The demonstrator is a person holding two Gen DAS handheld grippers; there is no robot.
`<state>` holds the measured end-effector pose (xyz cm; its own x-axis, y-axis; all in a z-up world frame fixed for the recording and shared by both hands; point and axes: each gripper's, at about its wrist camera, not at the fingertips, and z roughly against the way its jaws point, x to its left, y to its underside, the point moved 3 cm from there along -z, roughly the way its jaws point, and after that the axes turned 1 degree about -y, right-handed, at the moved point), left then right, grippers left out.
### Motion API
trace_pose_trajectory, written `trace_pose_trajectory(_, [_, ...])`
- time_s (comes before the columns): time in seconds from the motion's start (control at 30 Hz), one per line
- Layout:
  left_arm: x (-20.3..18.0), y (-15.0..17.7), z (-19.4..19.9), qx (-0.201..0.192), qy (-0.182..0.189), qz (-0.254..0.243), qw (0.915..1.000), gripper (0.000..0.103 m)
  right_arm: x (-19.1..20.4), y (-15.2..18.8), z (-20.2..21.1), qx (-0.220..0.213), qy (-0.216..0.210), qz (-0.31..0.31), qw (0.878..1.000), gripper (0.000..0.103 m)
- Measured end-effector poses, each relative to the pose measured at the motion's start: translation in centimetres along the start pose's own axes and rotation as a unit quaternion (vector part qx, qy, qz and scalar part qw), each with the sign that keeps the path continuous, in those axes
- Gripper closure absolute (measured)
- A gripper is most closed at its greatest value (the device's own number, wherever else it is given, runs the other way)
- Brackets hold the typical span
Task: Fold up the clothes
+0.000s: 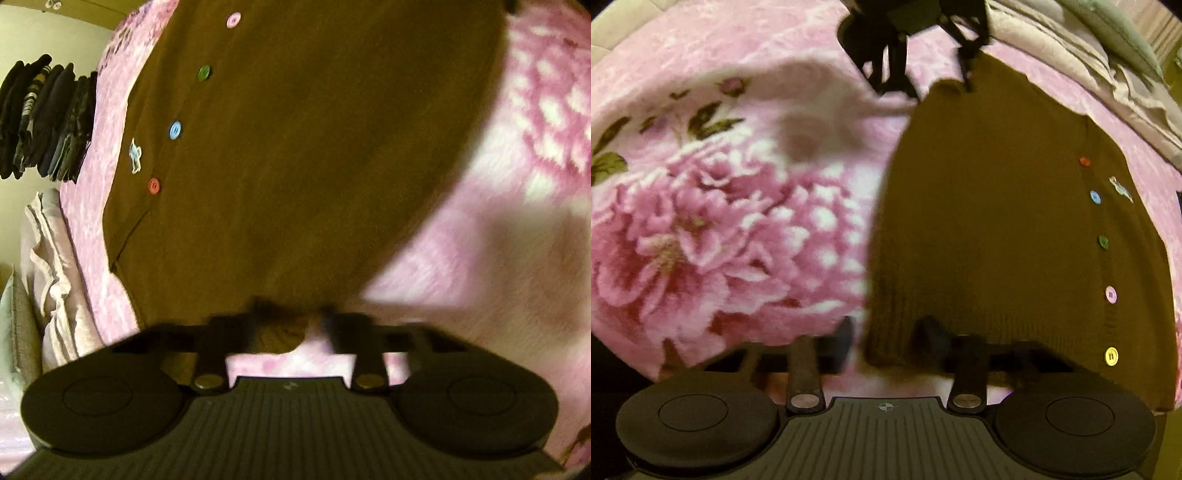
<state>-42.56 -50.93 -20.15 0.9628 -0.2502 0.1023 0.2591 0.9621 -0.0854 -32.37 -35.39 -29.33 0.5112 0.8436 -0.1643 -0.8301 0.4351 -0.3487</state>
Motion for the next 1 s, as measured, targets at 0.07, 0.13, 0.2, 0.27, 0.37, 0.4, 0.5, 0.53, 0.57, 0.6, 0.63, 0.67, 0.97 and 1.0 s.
trace_pose_trajectory(0.07, [1.1,-0.2,0.5,0.006,0.007,0.017,0.9998,0.095,-1.1,-0.3,0.8,-0.002,-0.004,-0.013,1.000,0.094])
trace_pose_trajectory(0.13, [2.8,-0.5,1.5,0.014,-0.005,0.050,0.9987,0.096,-2.3,-0.6,2.1,-0.008,-0.010,-0.028,1.000,0.094])
trace_pose_trajectory(0.2, [4.7,-0.8,2.8,0.015,-0.013,0.072,0.9972,0.097,-3.9,-0.8,4.1,-0.018,-0.013,-0.054,0.998,0.095])
trace_pose_trajectory(0.27, [7.4,-1.5,4.2,0.016,-0.026,0.096,0.9949,0.098,-5.9,-0.9,6.6,-0.031,-0.014,-0.084,0.996,0.095])
trace_pose_trajectory(0.37, [12.5,-3.1,5.5,0.008,-0.038,0.120,0.9921,0.098,-10.2,-0.5,10.3,-0.050,-0.011,-0.153,0.987,0.095])
trace_pose_trajectory(0.4, [14.2,-3.7,5.9,0.004,-0.043,0.125,0.9912,0.098,-12.0,-0.3,11.5,-0.057,-0.011,-0.182,0.982,0.095])
trace_pose_trajectory(0.5, [19.8,-6.1,5.8,-0.002,-0.062,0.131,0.9894,0.098,-17.4,0.7,14.0,-0.076,-0.008,-0.251,0.965,0.095])
trace_pose_trajectory(0.53, [21.6,-6.9,5.5,-0.003,-0.063,0.129,0.9897,0.098,-19.4,1.2,14.6,-0.082,-0.008,-0.272,0.959,0.095])
trace_pose_trajectory(0.57, [23.6,-7.8,4.9,0.000,-0.068,0.137,0.9882,0.098,-21.3,1.7,14.8,-0.086,-0.008,-0.289,0.953,0.095])
trace_pose_trajectory(0.6, [25.5,-8.7,4.3,-0.001,-0.066,0.134,0.9888,0.098,-23.2,2.2,14.7,-0.088,-0.007,-0.302,0.949,0.095])
trace_pose_trajectory(0.63, [26.9,-9.6,3.7,0.002,-0.063,0.134,0.9889,0.098,-25.1,2.8,14.7,-0.090,-0.007,-0.316,0.945,0.095])
trace_pose_trajectory(0.67, [28.7,-10.5,2.6,0.010,-0.064,0.147,0.9869,0.098,-27.0,3.4,14.6,-0.092,-0.006,-0.329,0.940,0.095])
trace_pose_trajectory(0.97, [39.1,-16.1,-11.1,0.017,-0.005,0.171,0.9851,0.098,-40.9,11.8,7.8,-0.052,-0.052,-0.452,0.889,0.095])
trace_pose_trajectory(1.0, [39.6,-16.4,-12.5,0.021,0.000,0.178,0.9837,0.098,-41.6,12.6,6.9,-0.044,-0.059,-0.460,0.885,0.095])
